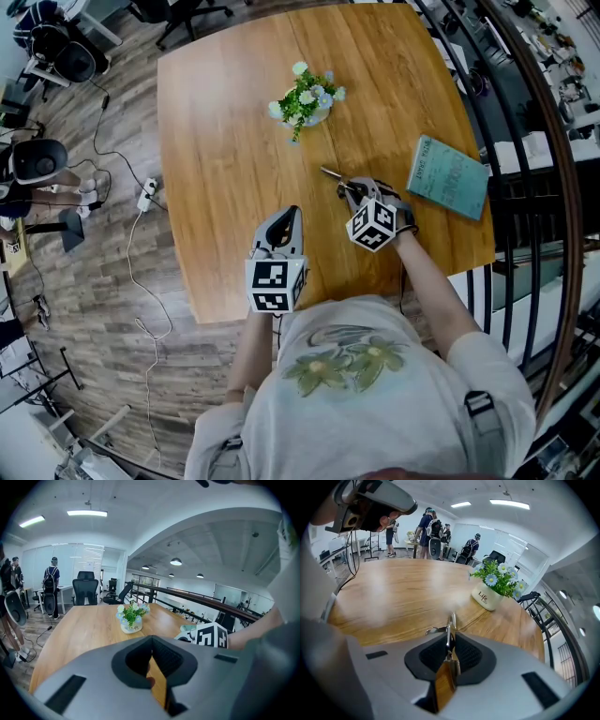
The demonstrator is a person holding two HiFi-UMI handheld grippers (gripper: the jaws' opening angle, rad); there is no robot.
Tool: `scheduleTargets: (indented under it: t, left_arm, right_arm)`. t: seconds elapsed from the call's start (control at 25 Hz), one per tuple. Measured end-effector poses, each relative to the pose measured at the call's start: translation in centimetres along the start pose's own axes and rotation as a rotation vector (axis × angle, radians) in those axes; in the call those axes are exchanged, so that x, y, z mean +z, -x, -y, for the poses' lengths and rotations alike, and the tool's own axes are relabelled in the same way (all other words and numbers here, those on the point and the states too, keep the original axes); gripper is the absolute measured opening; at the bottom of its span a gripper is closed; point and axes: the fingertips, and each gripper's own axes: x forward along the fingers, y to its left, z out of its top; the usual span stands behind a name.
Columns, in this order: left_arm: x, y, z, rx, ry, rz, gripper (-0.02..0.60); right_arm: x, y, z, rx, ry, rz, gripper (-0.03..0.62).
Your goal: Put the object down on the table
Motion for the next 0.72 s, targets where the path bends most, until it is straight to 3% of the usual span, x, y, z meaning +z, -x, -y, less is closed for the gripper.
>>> scheduleTargets:
  t: [0.72]
  left_arm:
    - [0.2, -0.2, -0.1, 0.001, -0.001, 0.004, 0.015]
  right_arm:
    - [-0.9, -1.4, -1.9, 0.029, 0.046, -0.02, 0.114]
